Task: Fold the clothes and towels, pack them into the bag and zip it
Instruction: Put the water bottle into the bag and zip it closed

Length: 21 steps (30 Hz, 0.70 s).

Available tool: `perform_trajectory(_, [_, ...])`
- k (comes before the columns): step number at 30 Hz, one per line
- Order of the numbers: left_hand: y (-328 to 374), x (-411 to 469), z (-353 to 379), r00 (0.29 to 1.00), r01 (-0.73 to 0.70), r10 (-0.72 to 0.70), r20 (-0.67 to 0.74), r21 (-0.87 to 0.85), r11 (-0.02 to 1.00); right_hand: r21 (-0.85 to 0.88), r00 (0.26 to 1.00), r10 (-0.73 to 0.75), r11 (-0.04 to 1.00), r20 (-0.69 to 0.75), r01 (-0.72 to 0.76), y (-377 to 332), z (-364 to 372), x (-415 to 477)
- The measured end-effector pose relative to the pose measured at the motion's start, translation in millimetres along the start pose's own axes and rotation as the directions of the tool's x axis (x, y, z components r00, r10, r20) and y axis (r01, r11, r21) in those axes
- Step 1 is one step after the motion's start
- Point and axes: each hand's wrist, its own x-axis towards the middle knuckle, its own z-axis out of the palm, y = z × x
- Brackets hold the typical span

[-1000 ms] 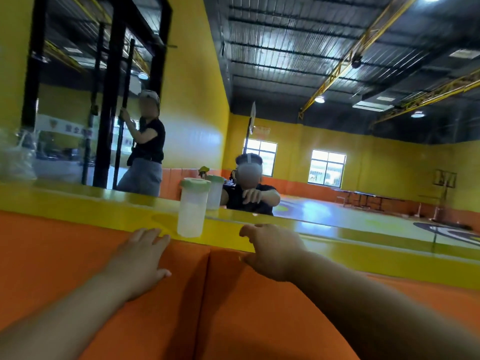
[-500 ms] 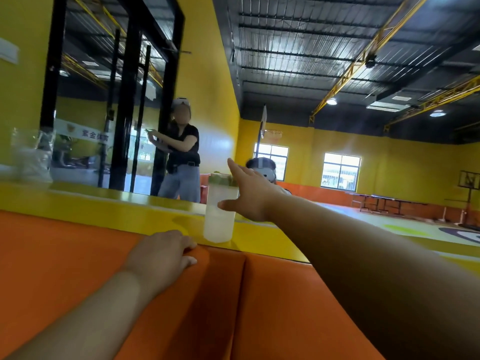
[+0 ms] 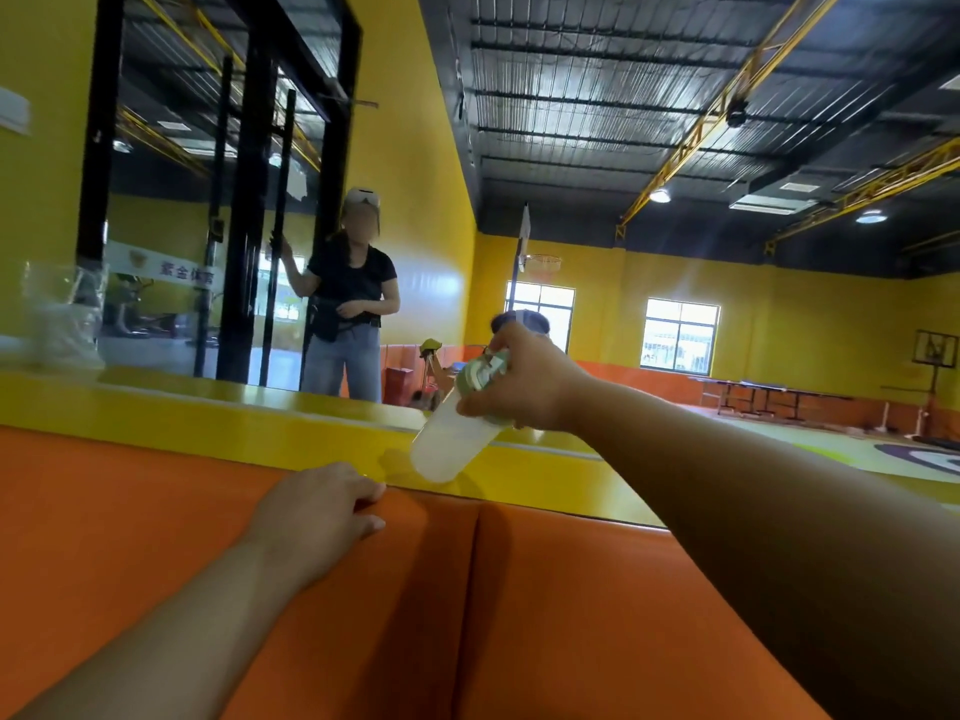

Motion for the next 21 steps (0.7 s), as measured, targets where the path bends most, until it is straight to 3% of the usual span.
perform_trajectory(3, [3,-4,-5,0.995,0.009,-0.007,0.102,-0.023,1.000,-0.037,0.999,-0.030,0.999,-0.025,0.029,5,-5,-27])
perform_trajectory(7, [12,-15,-7,0.963,0.056,-0.050,0.264,-0.014,0.998,0.086,0.980,-0.089,0.991,-0.178,0.106,11,-18,-77])
perform_trajectory(13, [42,-66,-9,0.976,0.045,-0.007,0.218,-0.172,0.984,0.082,0.985,-0.102,0.990,-0.140,0.114,27,-44,-157])
perform_trajectory(21, [99,-166,-12,0.929,-0.034,0.146,0.340,-0.314,0.949,0.125,0.996,-0.021,0.992,-0.086,0.032,52,-51,-267])
